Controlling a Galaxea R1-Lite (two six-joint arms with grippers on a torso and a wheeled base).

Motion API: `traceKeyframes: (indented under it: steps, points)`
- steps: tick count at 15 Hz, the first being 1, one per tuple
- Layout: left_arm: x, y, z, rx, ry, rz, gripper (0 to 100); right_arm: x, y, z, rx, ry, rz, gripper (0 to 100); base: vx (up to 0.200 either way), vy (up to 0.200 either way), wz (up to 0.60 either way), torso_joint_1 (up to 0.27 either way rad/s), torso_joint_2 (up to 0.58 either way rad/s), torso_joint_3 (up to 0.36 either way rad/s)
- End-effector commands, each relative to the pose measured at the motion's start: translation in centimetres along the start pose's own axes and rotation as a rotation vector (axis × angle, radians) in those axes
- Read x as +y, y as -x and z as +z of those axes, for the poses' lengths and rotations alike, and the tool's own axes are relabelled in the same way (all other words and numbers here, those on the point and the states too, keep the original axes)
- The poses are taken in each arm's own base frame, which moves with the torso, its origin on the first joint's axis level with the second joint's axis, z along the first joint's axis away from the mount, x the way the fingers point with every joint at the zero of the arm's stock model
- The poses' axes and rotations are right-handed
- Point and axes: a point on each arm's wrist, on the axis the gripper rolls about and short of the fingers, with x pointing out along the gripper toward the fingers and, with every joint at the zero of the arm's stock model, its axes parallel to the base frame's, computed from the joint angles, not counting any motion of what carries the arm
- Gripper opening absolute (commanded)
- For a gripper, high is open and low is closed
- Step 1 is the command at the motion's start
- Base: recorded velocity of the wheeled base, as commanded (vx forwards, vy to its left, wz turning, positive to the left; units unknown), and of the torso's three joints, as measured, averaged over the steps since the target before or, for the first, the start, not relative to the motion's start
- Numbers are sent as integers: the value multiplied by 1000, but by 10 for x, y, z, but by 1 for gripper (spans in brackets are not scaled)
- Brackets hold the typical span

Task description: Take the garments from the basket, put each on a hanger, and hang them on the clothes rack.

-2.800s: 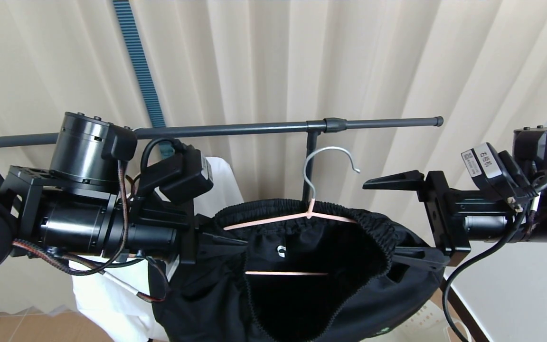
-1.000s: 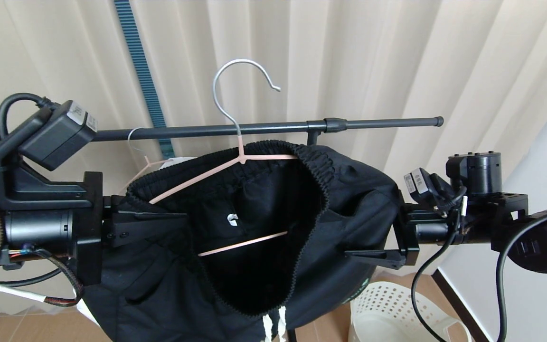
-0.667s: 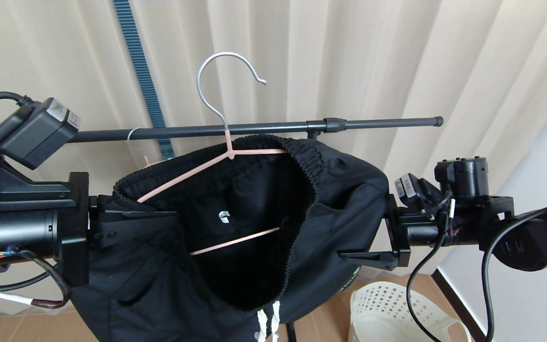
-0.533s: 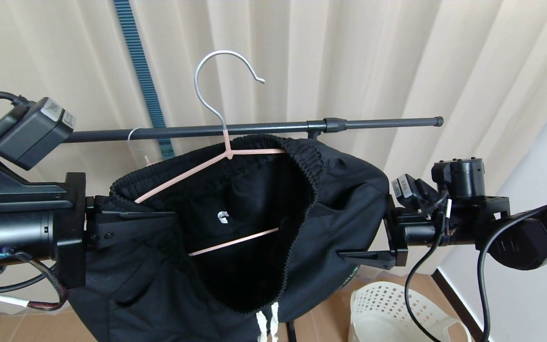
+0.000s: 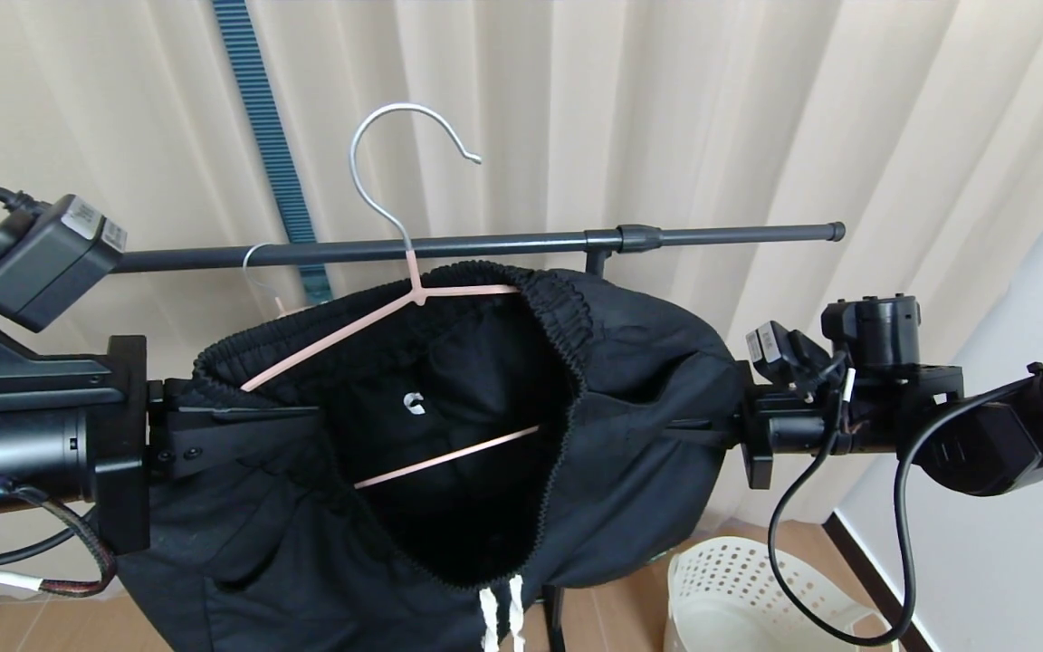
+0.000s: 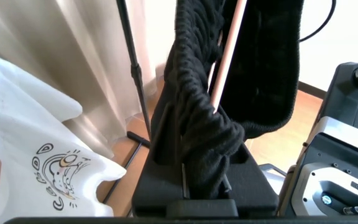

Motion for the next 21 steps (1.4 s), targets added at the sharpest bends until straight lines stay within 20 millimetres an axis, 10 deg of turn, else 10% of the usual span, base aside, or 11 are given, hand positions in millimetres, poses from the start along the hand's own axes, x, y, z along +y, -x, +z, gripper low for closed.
traceKeyframes:
  steps: [1,14,15,21]
  points:
    - [1,3,0,-3,1,17,0,-6,1,-5,4,-11,-10,0,0,0,0,0,0,0]
    - [7,7,-1,-15,32,57,0,-8,1,-7,44,-24,-59,0,0,0,0,0,0,0]
    - [7,7,-1,-15,32,55,0,-8,1,-7,45,-21,-62,100,0,0,0,0,0,0]
    - [9,8,-12,10,83,77,0,-5,3,0,36,-2,-67,100,0,0,0,0,0,0]
